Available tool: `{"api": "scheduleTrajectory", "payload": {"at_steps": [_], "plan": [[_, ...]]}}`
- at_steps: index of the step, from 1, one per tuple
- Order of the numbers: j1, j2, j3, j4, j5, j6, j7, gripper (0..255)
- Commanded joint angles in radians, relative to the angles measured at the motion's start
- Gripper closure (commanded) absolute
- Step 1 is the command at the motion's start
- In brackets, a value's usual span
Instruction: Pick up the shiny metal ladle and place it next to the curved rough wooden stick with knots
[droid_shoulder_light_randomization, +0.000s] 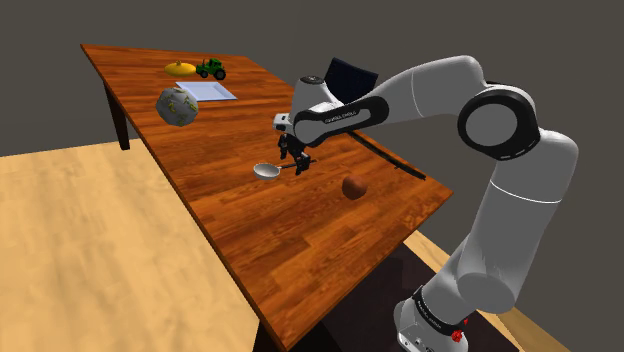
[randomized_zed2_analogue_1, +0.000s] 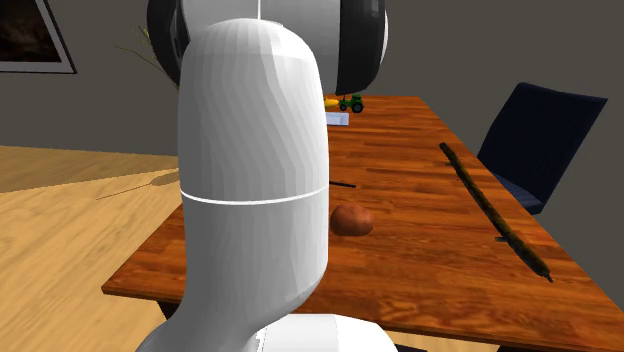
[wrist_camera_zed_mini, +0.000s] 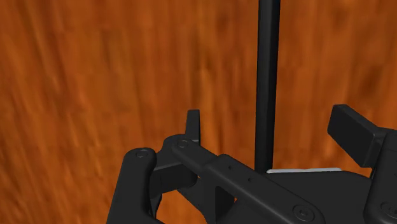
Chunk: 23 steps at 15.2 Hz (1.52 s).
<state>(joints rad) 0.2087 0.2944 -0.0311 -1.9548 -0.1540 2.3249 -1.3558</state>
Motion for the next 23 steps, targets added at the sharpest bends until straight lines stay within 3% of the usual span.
{"api": "scheduleTrajectory", "payload": {"at_steps": [1, 6, 7, 16, 23], "plan": [[0.0, 0.003, 0.0, -0.001, 0.0, 0.005, 0.0, 0], [0.0, 0.003, 0.0, -0.001, 0.0, 0.004, 0.0, 0], [0.0, 0.003, 0.0, -0.001, 0.0, 0.004, 0.0, 255], [0.0, 0.003, 0.0, -0.001, 0.0, 0.005, 0.0, 255], [0.0, -0.045, 0.002, 0.033, 0.007, -0.076, -0.012, 255]]}}
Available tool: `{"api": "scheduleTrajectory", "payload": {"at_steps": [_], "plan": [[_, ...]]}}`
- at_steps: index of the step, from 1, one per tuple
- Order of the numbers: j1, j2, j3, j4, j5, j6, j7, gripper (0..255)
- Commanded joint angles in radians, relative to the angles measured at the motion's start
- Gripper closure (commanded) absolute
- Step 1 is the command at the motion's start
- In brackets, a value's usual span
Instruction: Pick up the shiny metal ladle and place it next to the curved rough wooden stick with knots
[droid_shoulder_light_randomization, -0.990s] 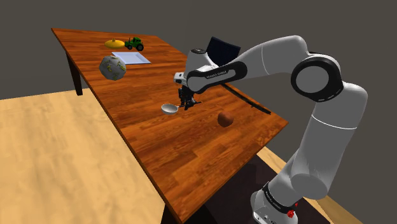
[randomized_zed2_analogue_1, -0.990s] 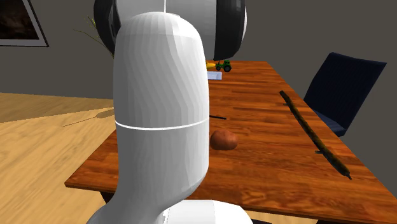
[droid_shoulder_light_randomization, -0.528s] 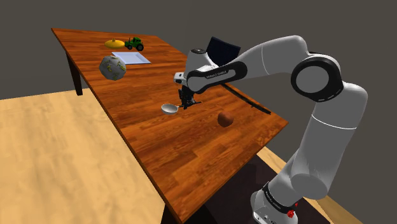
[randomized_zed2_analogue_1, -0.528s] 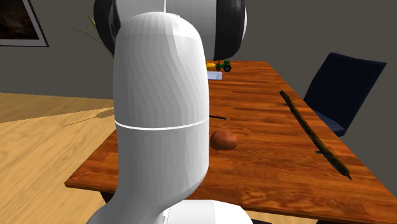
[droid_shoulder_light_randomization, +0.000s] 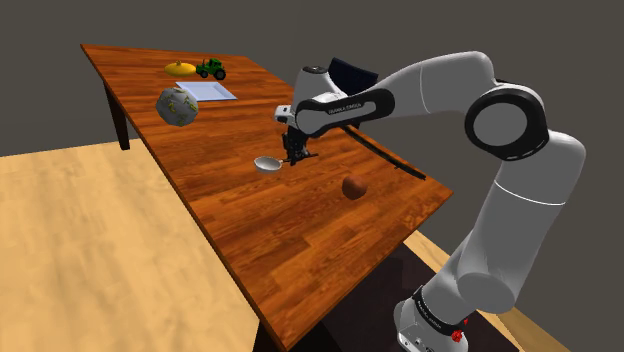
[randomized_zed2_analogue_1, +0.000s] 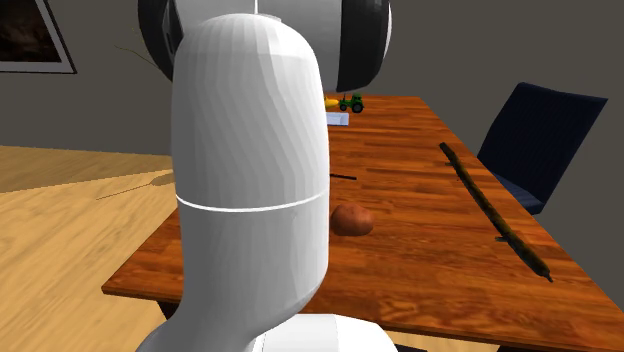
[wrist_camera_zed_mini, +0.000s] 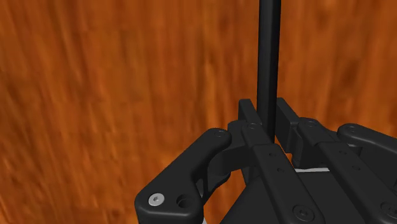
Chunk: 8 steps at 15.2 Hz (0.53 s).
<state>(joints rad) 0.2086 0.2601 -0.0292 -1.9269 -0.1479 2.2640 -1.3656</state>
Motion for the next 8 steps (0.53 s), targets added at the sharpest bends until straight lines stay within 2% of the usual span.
{"api": "scheduleTrajectory", "payload": {"at_steps": [1, 8], "plan": [[0.0, -0.016, 0.001, 0.011, 0.002, -0.027, -0.004, 255], [0.0, -0.054, 0.002, 0.057, 0.009, -0.11, -0.016, 255]]}}
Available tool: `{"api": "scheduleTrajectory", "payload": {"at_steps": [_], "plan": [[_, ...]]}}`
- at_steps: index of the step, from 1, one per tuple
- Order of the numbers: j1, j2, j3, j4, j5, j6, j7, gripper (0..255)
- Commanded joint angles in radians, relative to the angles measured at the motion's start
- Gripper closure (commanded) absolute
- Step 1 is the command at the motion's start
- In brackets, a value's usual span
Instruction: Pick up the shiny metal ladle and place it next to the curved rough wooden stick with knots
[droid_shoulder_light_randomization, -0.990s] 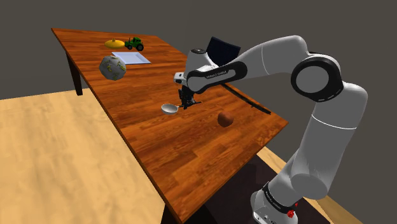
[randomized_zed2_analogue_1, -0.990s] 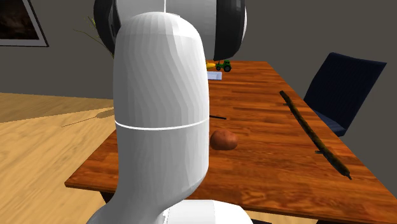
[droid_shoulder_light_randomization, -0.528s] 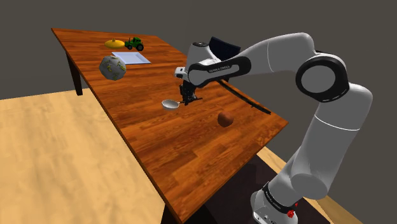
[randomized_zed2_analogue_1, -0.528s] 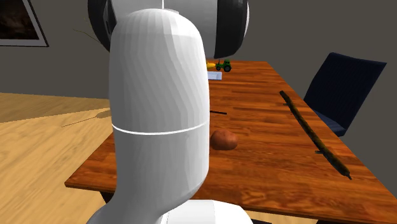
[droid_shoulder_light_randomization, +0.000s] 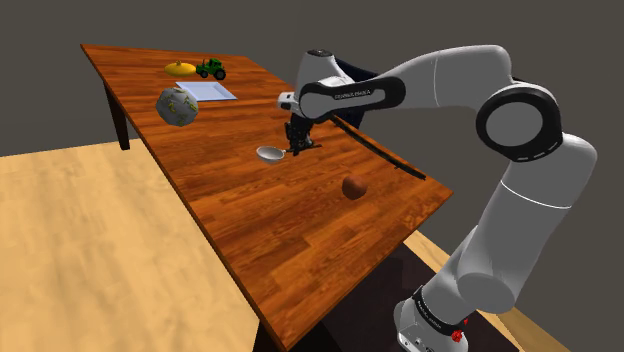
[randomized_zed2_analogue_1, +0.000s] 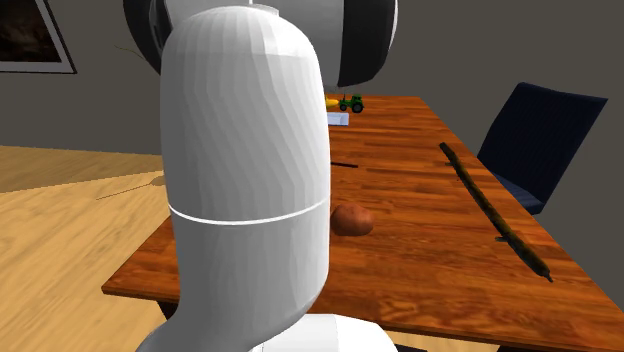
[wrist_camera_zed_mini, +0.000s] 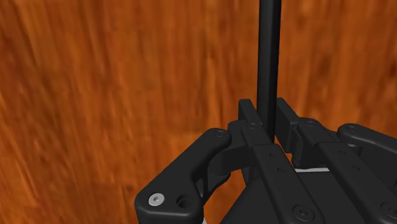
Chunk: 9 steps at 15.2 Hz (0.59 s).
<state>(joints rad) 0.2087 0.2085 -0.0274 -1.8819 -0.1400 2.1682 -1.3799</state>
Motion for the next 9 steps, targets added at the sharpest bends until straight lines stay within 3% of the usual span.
{"api": "scheduleTrajectory", "payload": {"at_steps": [1, 9], "plan": [[0.0, -0.007, 0.001, 0.019, 0.002, -0.027, -0.003, 255], [-0.01, -0.054, -0.006, 0.043, 0.009, -0.094, -0.032, 255]]}}
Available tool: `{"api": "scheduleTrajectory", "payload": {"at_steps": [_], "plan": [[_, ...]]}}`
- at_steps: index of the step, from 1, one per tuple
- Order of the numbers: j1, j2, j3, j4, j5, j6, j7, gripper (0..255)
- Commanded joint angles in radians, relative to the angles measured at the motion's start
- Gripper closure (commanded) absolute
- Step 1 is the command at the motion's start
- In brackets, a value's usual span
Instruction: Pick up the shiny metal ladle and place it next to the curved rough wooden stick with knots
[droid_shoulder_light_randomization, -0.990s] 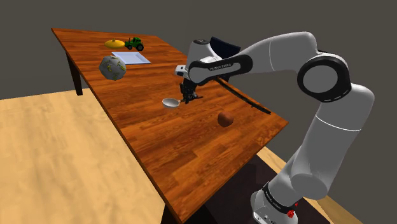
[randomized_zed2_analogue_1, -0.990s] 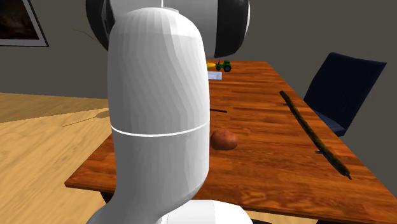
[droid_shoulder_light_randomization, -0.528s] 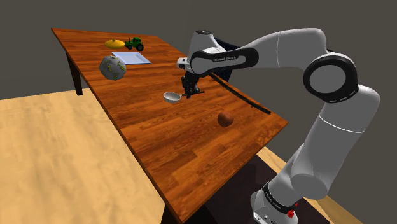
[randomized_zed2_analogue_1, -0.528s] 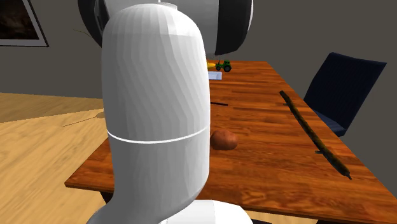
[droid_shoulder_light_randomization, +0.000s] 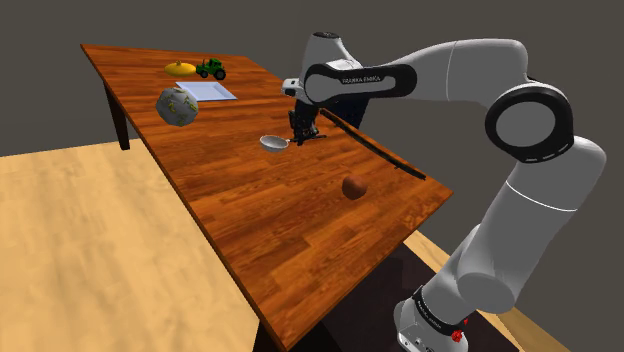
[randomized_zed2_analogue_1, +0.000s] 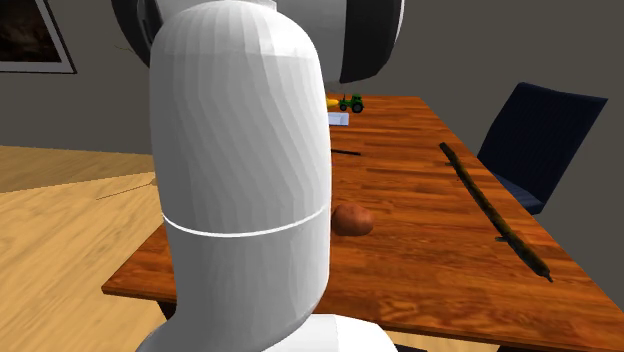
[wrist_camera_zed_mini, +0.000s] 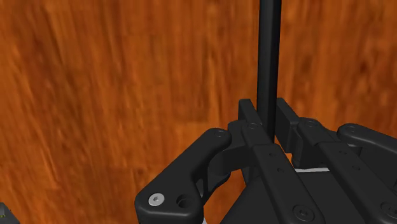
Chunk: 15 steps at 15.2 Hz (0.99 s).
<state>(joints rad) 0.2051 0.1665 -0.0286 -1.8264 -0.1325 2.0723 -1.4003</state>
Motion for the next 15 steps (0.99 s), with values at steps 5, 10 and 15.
{"api": "scheduleTrajectory", "payload": {"at_steps": [5, 10, 15], "plan": [[-0.062, -0.11, -0.047, -0.143, 0.007, 0.045, -0.108, 255], [-0.117, -0.189, -0.099, -0.241, 0.009, 0.076, -0.213, 255], [-0.171, -0.248, -0.159, -0.311, 0.008, 0.099, -0.326, 255]]}}
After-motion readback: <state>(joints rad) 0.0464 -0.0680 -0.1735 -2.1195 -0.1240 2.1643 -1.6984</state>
